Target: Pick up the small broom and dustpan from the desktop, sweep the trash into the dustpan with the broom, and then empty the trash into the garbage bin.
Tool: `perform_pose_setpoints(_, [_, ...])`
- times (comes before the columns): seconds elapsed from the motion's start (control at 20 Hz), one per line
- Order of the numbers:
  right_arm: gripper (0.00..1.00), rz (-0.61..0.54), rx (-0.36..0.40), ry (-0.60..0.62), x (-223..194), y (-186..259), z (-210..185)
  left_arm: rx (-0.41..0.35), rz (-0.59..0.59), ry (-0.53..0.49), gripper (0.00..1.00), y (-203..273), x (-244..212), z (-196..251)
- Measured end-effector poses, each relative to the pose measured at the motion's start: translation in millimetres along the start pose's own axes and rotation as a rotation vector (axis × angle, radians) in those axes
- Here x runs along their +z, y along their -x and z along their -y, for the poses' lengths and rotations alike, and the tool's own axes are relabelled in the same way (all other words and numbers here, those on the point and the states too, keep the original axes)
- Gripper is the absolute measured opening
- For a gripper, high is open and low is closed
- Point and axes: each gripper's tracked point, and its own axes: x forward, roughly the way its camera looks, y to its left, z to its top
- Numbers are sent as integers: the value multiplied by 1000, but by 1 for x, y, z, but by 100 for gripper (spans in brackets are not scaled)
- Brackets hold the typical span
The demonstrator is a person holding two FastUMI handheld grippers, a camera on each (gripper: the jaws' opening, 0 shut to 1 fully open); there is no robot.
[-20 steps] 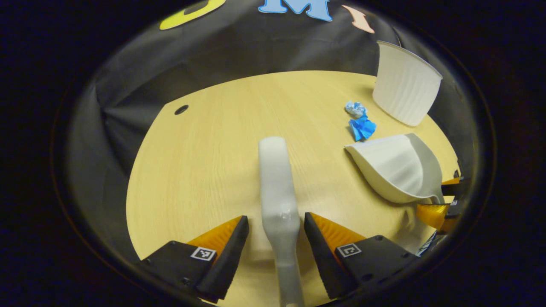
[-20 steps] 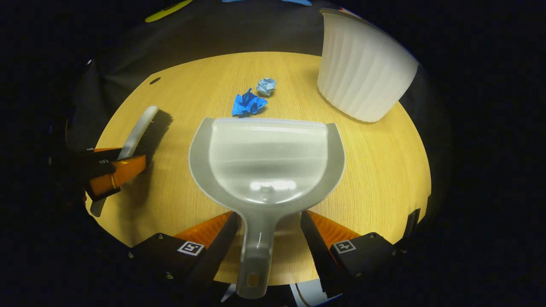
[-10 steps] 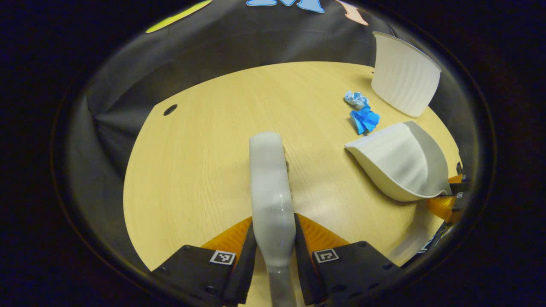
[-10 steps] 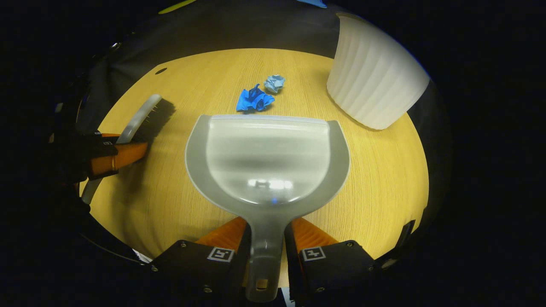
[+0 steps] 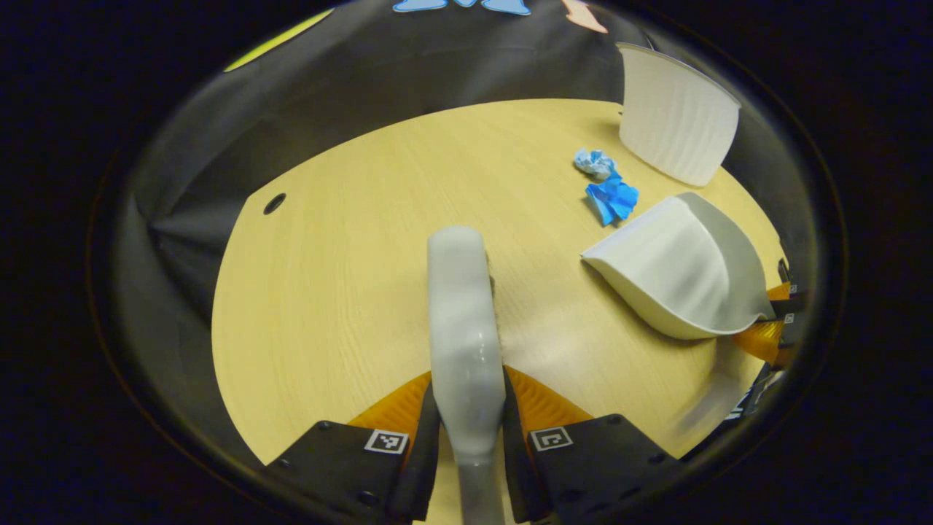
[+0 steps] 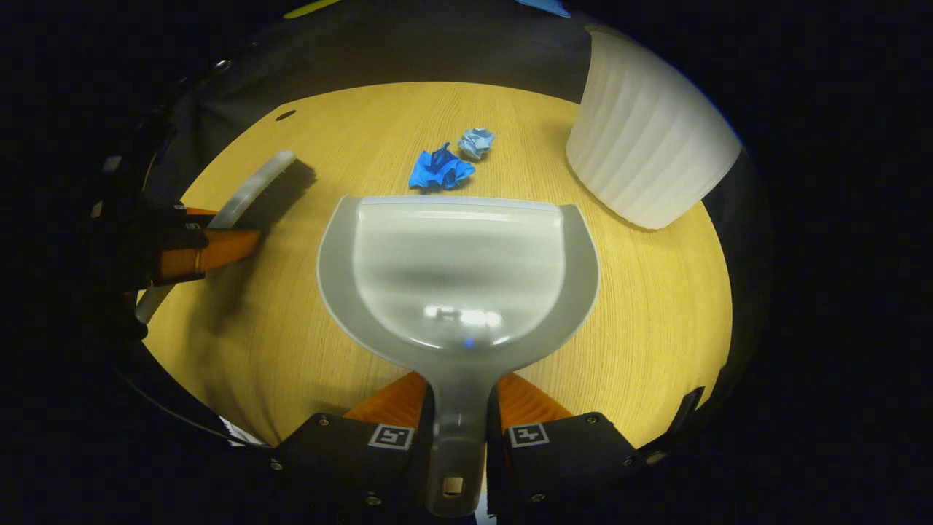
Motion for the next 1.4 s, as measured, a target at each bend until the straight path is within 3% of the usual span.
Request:
perform_pose_setpoints(0.4, [33, -8, 40, 107, -5, 5, 36, -40, 26, -50, 49, -29, 55, 6])
perform_pose_setpoints(0.9, [33, -43, 101, 231, 3, 8, 68, -99, 55, -183, 46, -73, 135, 39])
perform_pose_setpoints(1.4, [33, -44, 155, 226, 13, 7, 74, -219, 5, -390, 43, -97, 178, 94])
